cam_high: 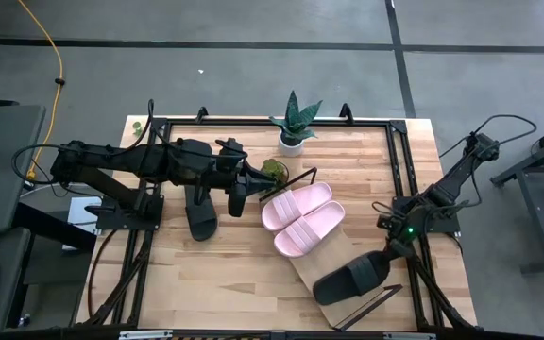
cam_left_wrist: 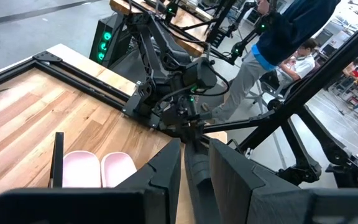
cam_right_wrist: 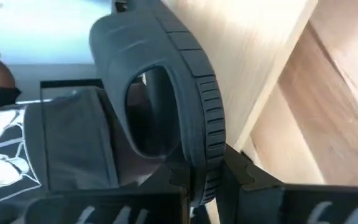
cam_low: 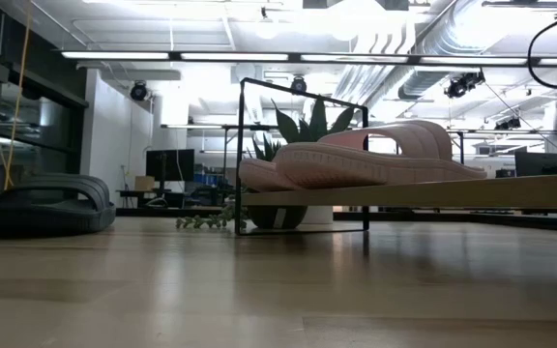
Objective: Pick and place slides into the shelf
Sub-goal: Put the right black slipper on the shelf
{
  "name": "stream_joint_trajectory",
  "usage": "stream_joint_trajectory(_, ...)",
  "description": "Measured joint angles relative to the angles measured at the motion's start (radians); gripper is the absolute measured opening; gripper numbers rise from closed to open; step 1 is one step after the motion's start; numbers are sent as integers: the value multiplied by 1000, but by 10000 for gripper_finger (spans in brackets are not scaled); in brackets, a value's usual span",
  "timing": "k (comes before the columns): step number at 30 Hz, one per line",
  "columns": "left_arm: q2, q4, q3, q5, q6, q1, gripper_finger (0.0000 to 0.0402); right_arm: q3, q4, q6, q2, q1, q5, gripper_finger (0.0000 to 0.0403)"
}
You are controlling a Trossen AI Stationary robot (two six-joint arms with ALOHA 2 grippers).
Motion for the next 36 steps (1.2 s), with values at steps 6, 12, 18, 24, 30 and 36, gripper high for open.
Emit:
stream_joint_trajectory(6, 0, -1, 0, 0, 0, 0, 73, 4, -23, 13, -5, 0, -85, 16)
stream_joint_trajectory(12, 0, -2, 0, 0, 0, 0, 73, 4, -31, 15, -5, 0, -71, 16)
stream_joint_trajectory(18, 0, -1, 0, 0, 0, 0, 73, 4, -32, 24, -1, 0, -59, 16)
stream_joint_trajectory(24, 0, -1, 0, 0, 1, 0, 73, 4, -25, -5, 0, 0, -57, 16)
stream_joint_trajectory(30, 0, -1, 0, 0, 2, 0, 73, 4, -8, -31, 16, 0, -55, 16)
stream_joint_trajectory(36, 0, -1, 0, -2, 3, 0, 73, 5, 24, -58, 86, 0, -73, 16)
